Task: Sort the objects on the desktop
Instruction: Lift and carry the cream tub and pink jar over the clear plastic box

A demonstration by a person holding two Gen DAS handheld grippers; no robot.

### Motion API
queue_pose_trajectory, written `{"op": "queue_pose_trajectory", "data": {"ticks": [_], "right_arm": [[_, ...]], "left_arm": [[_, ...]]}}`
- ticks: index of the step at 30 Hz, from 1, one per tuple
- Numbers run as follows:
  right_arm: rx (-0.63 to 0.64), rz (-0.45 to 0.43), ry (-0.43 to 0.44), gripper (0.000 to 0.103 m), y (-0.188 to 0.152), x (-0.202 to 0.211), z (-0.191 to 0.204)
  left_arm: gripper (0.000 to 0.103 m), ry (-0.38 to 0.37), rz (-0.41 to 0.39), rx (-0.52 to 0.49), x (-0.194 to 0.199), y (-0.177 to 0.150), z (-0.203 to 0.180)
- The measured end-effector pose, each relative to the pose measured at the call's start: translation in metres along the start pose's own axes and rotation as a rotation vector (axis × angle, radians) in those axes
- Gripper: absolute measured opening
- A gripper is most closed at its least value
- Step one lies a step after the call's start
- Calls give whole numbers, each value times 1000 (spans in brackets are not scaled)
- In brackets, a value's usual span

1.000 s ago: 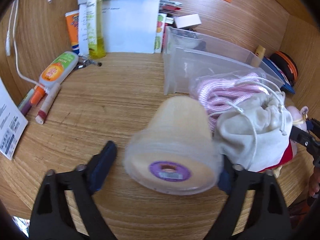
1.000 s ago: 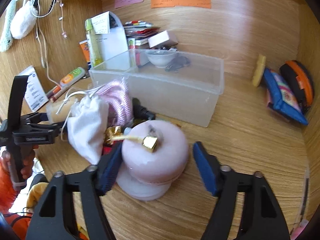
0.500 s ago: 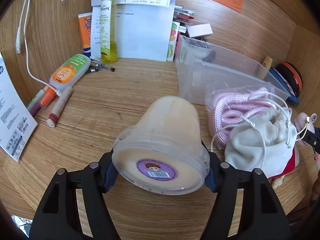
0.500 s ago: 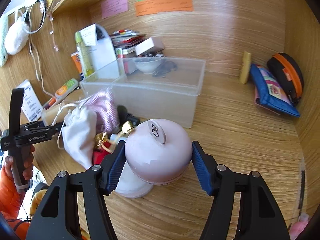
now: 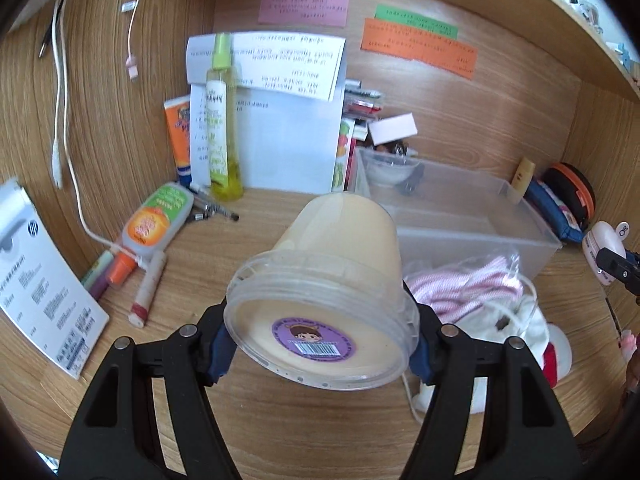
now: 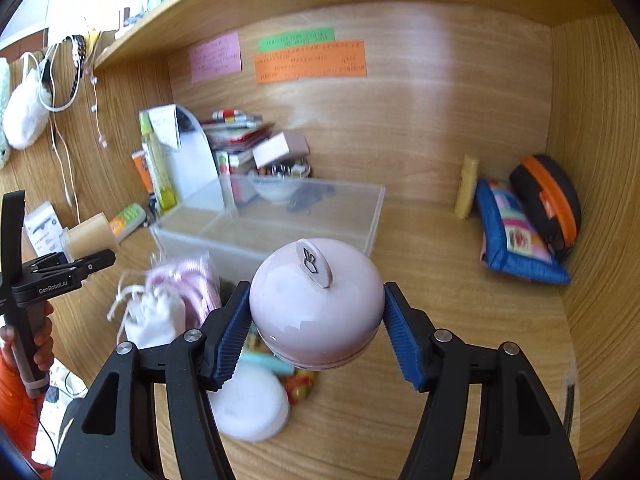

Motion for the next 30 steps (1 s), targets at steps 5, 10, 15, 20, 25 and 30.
{"op": "queue_pose_trajectory", "data": {"ticks": [5, 10, 15, 20, 25, 30], "right_arm": [[-1, -38, -6, 60, 19, -1, -4], [-9, -61, -8, 60, 36, -4, -11], [-10, -74, -13, 61, 54, -11, -16], [-14, -83, -8, 60, 73, -23, -19], [-15, -73, 5, 60, 86, -42, -18], [-15, -37, 19, 60, 90, -67, -13]], "left_arm": [[68, -28, -38, -27, 8, 21, -15], [68, -73, -35, -31, 9, 39, -27], [68, -96, -41, -46, 4, 59, -39], [68, -120, -40, -55, -5, 74, -50], [68, -150, -18, -55, -22, 84, -63], [68, -165, 5, -60, -42, 87, -76]]}}
Point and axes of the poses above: each gripper's, at about its wrist camera, not at the fingertips, and x roughly against the way its jaws point, z to its left, y to its top, the point moved 6 cm from there along -x, roughly the way its jaws point, and after that the axes turned 11 degrees about x, right-handed, at the moved point
